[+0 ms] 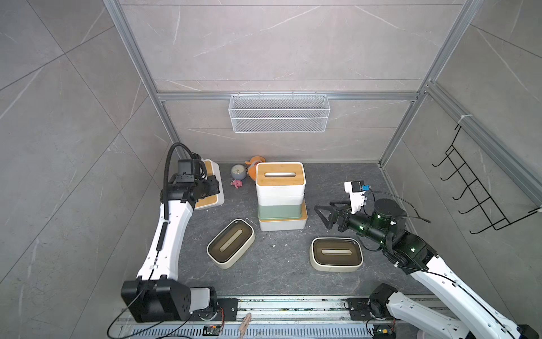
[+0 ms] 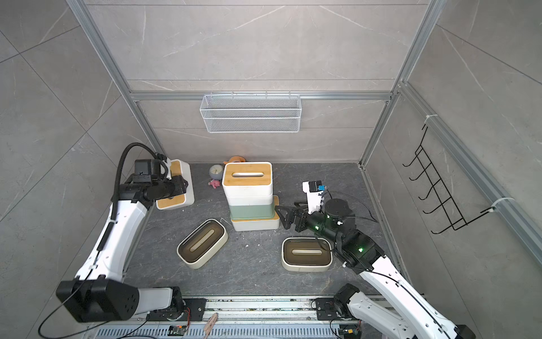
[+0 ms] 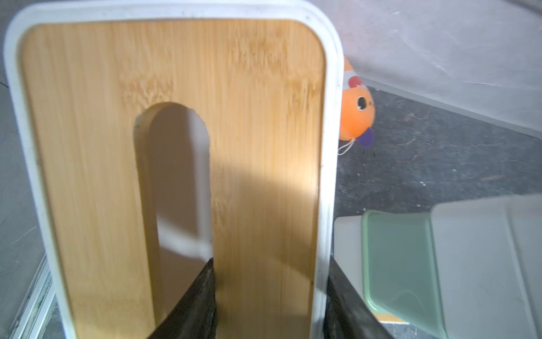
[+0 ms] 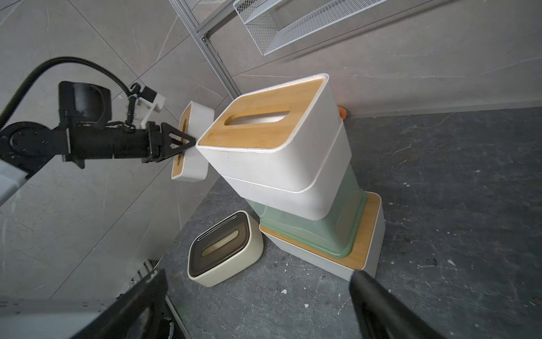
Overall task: Stack the tissue boxes
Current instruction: Pick up the tissue box from the center of the board.
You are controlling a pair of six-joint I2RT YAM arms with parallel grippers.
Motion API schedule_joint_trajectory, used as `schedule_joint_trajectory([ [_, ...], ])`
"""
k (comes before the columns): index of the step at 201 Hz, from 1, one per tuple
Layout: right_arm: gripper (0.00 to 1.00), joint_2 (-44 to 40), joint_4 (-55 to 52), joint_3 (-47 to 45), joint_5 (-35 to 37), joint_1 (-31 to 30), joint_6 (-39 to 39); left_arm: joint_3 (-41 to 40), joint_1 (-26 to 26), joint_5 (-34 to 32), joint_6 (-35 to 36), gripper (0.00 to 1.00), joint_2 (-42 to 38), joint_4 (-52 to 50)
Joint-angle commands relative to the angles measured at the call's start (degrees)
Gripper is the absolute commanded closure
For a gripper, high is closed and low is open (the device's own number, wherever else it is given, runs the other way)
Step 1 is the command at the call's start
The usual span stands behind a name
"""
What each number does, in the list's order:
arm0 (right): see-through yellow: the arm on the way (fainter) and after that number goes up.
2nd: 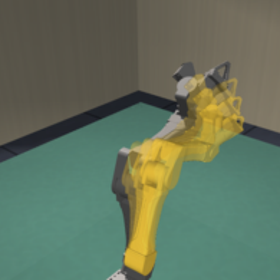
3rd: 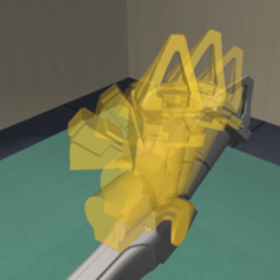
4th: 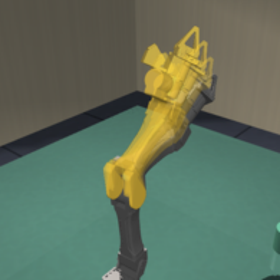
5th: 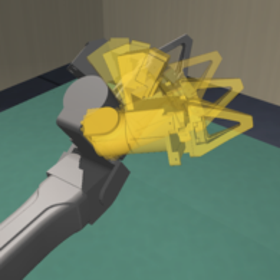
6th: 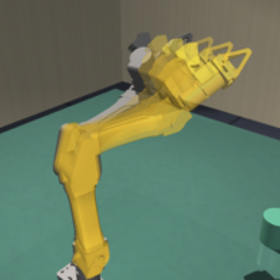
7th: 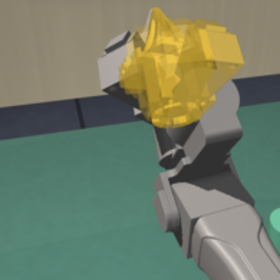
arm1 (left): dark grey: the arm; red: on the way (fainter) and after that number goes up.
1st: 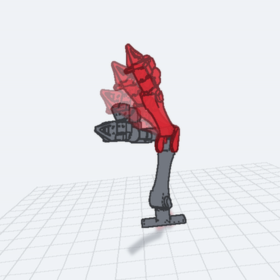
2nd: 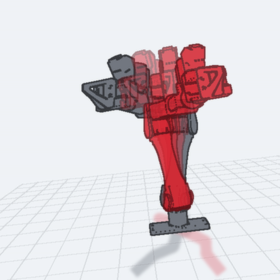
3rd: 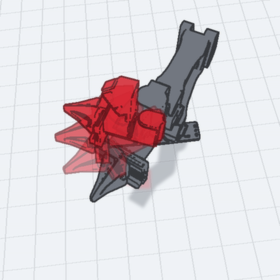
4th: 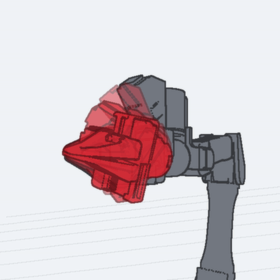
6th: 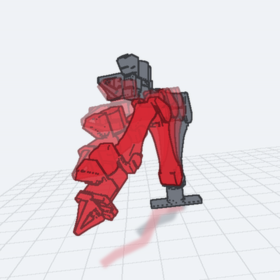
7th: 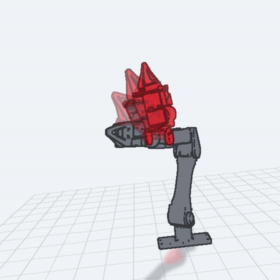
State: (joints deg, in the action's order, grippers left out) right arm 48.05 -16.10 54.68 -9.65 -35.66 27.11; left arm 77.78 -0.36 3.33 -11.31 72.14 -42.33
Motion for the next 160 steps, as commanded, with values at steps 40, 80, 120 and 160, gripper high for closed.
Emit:
schedule_joint_trajectory([
  [40,0.0,3.34,-6.89,9.63,0.18,-0.2,-2.27,-10.41,-4.39,13.27,9.12,0.62,-18.52,11.41],
  [80,0.0,6.64,-11.73,17.17,-2.7,-0.2,-3.38,-12.59,-9.14,15.55,14.08,0.63,-23.78,10.36],
  [120,0.0,11.29,-14.73,23.01,-7.11,-0.33,-2.58,-15.58,-11.49,19.19,17.51,0.64,-28.97,12.44],
  [160,0.0,18.47,-18.74,31.82,-10.12,-2.53,-2.33,-14.24,-13.37,27.4,20.63,0.65,-29.39,11.18],
])
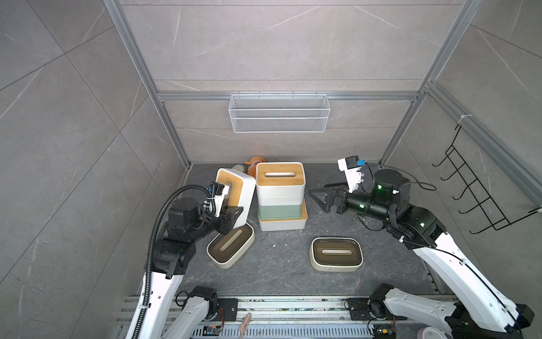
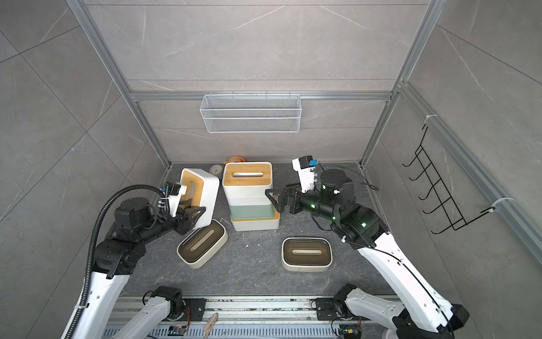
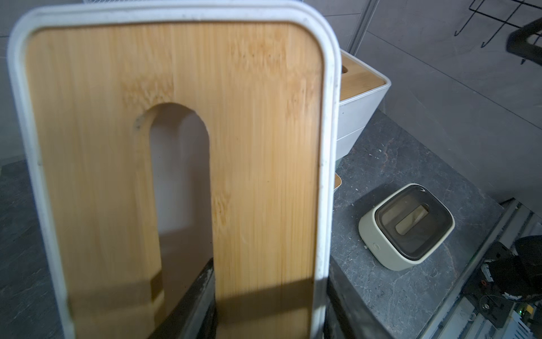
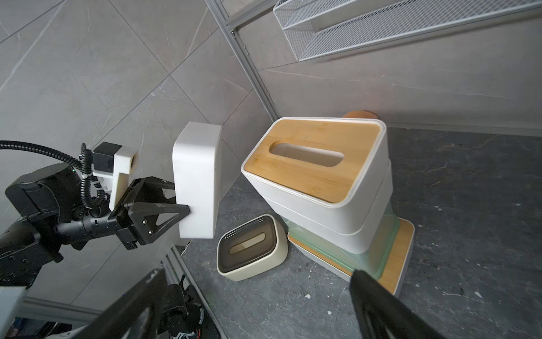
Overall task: Stack the tissue boxes
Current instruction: Pick up the tissue box from the center of the board, then place the tissue box at the tissue box.
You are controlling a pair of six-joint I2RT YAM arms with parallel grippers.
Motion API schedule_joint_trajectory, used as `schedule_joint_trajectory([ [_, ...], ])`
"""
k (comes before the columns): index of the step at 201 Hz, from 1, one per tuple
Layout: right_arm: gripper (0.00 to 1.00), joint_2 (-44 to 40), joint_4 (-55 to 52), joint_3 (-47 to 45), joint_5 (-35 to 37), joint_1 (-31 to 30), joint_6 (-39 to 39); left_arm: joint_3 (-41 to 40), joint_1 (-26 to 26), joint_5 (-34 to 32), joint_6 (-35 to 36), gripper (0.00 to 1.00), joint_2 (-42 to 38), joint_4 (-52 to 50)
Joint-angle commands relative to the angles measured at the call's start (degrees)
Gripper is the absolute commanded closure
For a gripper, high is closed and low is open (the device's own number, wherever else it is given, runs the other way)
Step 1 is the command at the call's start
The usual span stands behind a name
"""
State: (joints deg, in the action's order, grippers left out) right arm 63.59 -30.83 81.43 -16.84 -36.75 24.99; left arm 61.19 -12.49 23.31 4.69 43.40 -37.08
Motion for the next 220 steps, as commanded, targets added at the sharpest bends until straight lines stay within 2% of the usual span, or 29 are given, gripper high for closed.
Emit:
schedule_joint_trajectory([
  [1,0.0,3.11,-4.12,5.28,-2.93,-1.5,-0.21,2.4,-1.32,7.66,4.67,0.65,-0.66,5.9],
  [40,0.0,11.19,-9.46,15.63,-5.57,-4.33,1.97,8.9,-4.28,11.75,8.38,0.66,2.69,-0.94],
  [67,0.0,16.57,-12.92,22.87,-7.48,-7.66,2.7,10.92,-7.54,9.63,9.95,0.67,3.17,-2.81],
  [120,0.0,25.47,-18.05,33.97,-8.88,-10.63,7.21,14.82,-10.68,7.1,13.25,0.67,4.84,-8.56],
  [143,0.0,27.61,-17.64,36.04,-9.87,-11.35,8.96,15.97,-12.07,5.76,14.44,0.68,5.45,-9.59],
  [163,0.0,29.3,-20.22,38.32,-7.94,-11.61,9.26,16.69,-13.37,4.72,15.03,0.68,5.51,-9.6],
  [220,0.01,30.3,-19.95,37.4,-7.33,-11.85,11.15,17.6,-15.89,1.86,17.37,0.68,5.1,-9.68],
])
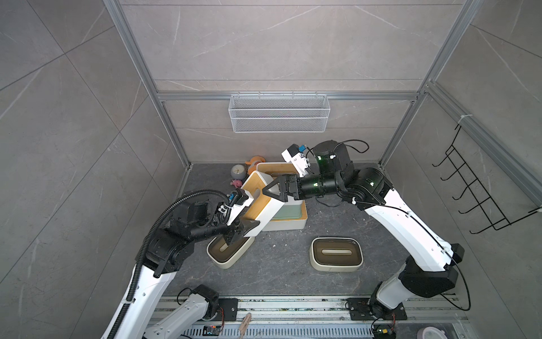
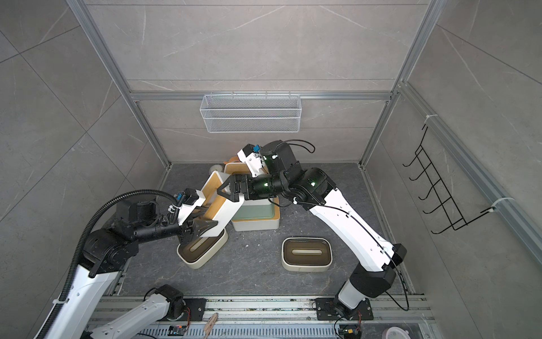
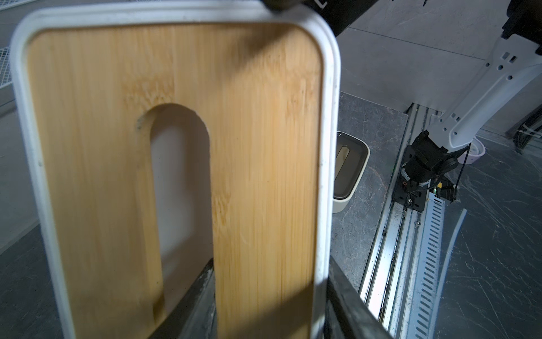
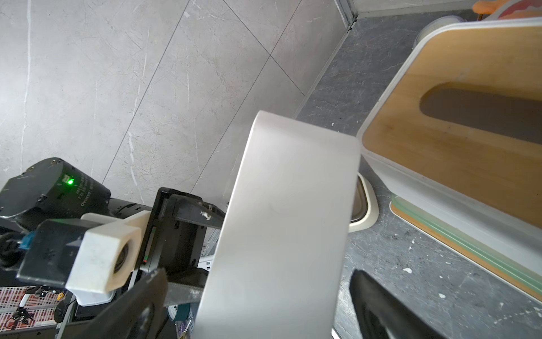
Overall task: Stack the tissue boxes
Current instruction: Place the tissue box at the tissue box.
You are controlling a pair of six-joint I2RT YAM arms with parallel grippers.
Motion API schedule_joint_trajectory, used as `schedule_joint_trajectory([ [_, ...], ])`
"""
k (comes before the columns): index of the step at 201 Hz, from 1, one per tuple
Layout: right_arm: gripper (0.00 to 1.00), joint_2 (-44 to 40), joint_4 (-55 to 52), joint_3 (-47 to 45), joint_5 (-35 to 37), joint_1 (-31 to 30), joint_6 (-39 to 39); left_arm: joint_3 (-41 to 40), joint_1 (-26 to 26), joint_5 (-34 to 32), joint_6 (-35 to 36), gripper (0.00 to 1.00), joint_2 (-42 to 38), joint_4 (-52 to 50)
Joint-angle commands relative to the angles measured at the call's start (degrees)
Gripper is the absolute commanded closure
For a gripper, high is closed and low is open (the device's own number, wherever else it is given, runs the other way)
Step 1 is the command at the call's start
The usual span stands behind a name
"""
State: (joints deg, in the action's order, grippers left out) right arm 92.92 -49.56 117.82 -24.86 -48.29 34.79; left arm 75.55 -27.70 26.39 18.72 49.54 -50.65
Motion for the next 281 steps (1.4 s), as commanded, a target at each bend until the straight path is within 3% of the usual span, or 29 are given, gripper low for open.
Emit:
schedule_joint_trajectory([
  [1,0.01,1.0,-1.23,1.01,0.69,-0.31,1.39,3.26,-0.73,-1.28,3.38,0.68,-1.03,3.9],
  [39,0.14,1.5,-0.59,0.75,-0.1,-0.37,2.99,4.01,-1.04,-2.04,4.56,0.68,-0.84,3.9],
  [201,0.47,0.64,4.73,-3.69,-3.72,-0.39,8.54,1.93,-1.74,-7.91,6.26,0.67,-1.15,6.17],
  [281,0.68,0.29,4.51,-1.53,-1.25,-0.57,5.63,0.67,-1.81,-10.28,5.69,0.56,-0.85,7.06],
])
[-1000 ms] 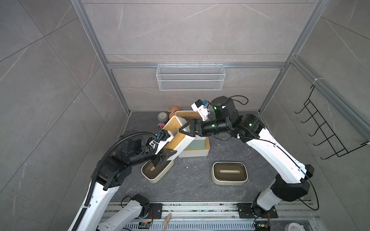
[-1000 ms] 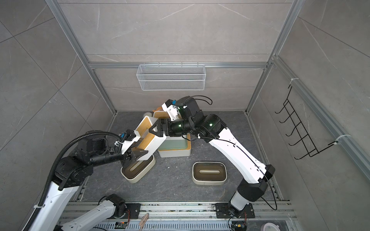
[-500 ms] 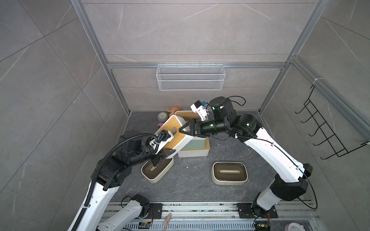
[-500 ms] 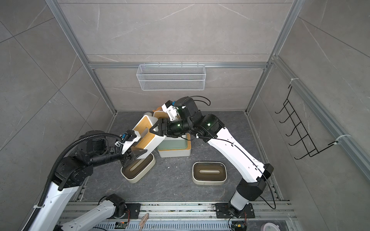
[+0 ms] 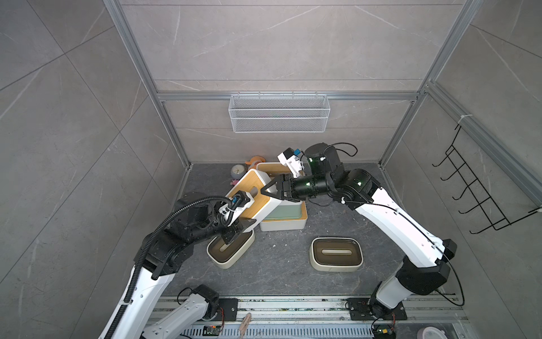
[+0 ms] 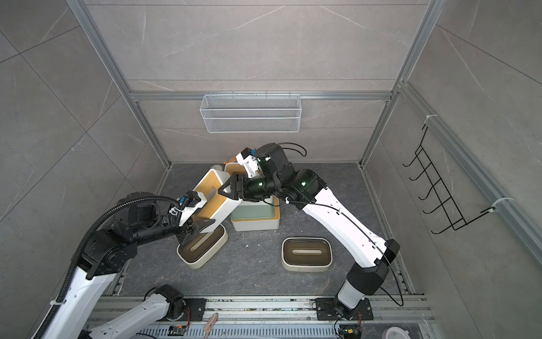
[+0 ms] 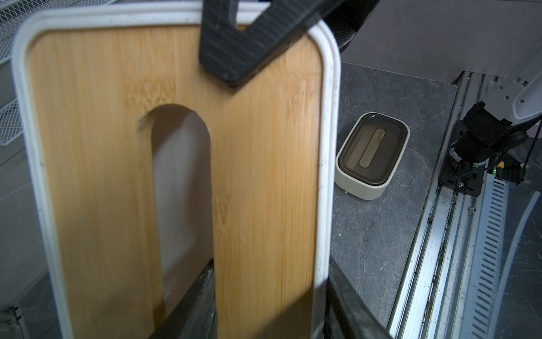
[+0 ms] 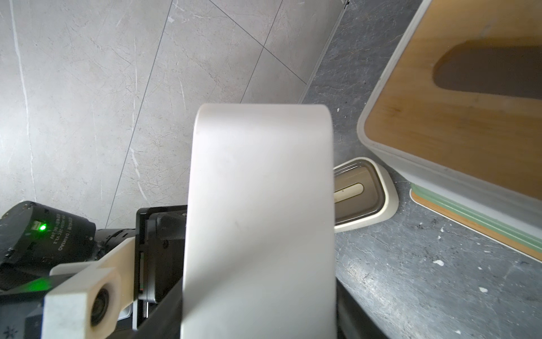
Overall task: Stack the tissue boxes
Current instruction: Place the tissue box at the tissue box.
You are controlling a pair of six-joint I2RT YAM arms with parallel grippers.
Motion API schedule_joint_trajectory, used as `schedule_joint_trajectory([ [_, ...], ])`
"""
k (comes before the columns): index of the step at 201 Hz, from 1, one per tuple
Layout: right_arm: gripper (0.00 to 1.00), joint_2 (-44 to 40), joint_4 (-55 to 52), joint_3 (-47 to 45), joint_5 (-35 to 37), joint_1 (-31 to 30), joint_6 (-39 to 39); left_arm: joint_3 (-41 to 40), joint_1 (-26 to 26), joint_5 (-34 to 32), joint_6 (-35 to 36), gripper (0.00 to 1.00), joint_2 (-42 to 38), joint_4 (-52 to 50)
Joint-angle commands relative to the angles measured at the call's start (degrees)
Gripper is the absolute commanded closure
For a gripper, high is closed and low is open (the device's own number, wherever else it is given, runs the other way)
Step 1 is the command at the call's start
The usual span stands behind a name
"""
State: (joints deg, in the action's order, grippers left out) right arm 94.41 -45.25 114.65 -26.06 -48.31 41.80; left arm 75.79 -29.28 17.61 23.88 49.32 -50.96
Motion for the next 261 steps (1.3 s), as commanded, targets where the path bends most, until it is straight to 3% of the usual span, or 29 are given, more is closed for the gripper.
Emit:
schedule_joint_trajectory([
  [1,0.68,-1.13,0.18,1.68,-0.13,-0.55,-1.38,0.42,-0.2,-1.51,0.5,0.55,-0.58,7.37],
  [53,0.77,0.2,-0.73,3.5,-0.65,-0.6,-2.52,0.25,-0.22,-2.75,0.1,0.45,-0.29,7.06],
  [122,0.79,1.2,-1.64,5.17,-0.28,-0.94,-3.39,1.31,-0.23,-2.91,-2.78,0.27,-0.61,4.44],
  [131,0.79,1.48,-1.98,5.88,-0.1,-0.99,-3.65,2.34,-0.21,-2.92,-3.63,0.03,-0.37,4.21],
  [134,0.79,1.62,-2.1,6.18,-0.12,-1.06,-3.8,2.74,-0.17,-2.85,-3.86,0.01,-0.33,4.11],
  [174,0.8,3.11,-3.25,9.96,0.39,-1.1,-4.49,8.17,-0.22,-6.05,-9.21,0.0,0.46,4.1],
  [219,0.81,4.2,-4.55,15.81,4.13,-1.31,-5.44,19.03,-0.2,-9.66,-26.65,0.0,1.78,5.98],
  [261,0.8,9.83,-9.98,28.73,5.76,-0.53,-7.73,24.92,-0.17,-14.05,-33.81,0.0,3.6,5.38],
])
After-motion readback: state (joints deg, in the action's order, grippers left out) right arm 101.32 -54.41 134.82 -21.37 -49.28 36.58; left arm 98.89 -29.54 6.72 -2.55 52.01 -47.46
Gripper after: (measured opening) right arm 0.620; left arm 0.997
